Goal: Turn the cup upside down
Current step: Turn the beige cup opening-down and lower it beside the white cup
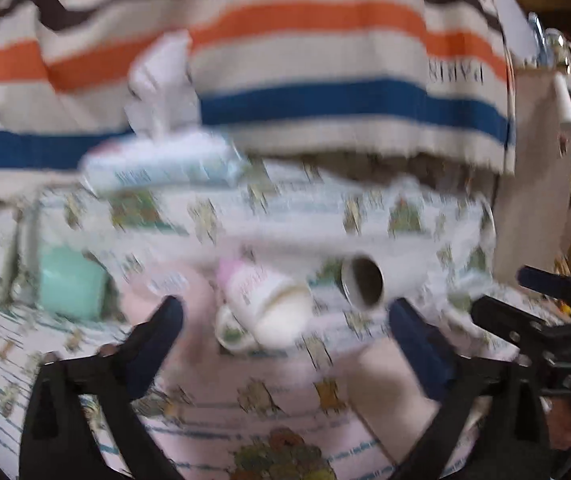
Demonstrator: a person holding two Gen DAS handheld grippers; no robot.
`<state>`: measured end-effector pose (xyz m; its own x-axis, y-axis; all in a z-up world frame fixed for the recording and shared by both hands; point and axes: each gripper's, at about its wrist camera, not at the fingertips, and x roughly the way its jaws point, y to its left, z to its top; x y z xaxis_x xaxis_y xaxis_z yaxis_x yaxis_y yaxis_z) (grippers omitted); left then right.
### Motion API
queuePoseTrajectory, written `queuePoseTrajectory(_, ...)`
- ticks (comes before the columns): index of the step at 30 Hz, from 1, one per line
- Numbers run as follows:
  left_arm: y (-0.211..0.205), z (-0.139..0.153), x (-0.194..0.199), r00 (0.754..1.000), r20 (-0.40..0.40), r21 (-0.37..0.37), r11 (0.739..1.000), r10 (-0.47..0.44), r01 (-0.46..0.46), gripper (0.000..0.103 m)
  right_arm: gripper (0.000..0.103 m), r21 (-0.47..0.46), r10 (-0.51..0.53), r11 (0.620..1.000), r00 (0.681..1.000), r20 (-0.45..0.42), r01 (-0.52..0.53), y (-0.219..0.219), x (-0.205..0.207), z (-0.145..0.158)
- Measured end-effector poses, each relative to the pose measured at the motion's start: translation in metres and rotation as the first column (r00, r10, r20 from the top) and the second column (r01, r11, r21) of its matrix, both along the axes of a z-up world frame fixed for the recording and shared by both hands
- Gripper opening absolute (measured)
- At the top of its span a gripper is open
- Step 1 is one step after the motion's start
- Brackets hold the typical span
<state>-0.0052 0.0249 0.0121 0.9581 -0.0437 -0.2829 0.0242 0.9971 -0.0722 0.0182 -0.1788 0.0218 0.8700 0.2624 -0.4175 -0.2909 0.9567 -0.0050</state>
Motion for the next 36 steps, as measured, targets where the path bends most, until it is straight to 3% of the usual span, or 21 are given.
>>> queuePoseTrajectory(4,0.015,0.009,-0.006,0.996,0.072,-0.056,0.997,0.049,-0.045,0.103,0.103,-0.039,0.018,0.999,0.999,0.052,-0.016,0.012,-0.019,0.013)
queuePoseTrajectory(8,0.034,0.014,-0.006,0.994,0.082,-0.146,0.988,0.067,-0.055,0.103,0.103,-0.047,0.030,0.998,0.999,0.026,-0.029,0.017,-0.029,0.010)
queuePoseTrajectory(16,0.039,0.014,-0.008,0.993,0.068,-0.118,0.989,0.098,-0.089,0.103,0.103,-0.004,0.024,1.000,0.991,-0.128,-0.024,0.030,-0.018,-0.019)
queuePoseTrajectory(29,0.041,0.013,-0.009,0.992,0.063,-0.115,0.988,0.112,-0.104,0.103,0.103,-0.031,0.038,0.998,0.973,-0.229,-0.046,0.046,-0.019,-0.052)
queuePoseTrajectory(36,0.037,0.015,-0.013,0.990,0.082,-0.083,0.991,0.113,-0.106,0.103,0.102,-0.018,0.061,0.997,0.946,-0.318,-0.070,0.051,-0.010,-0.065)
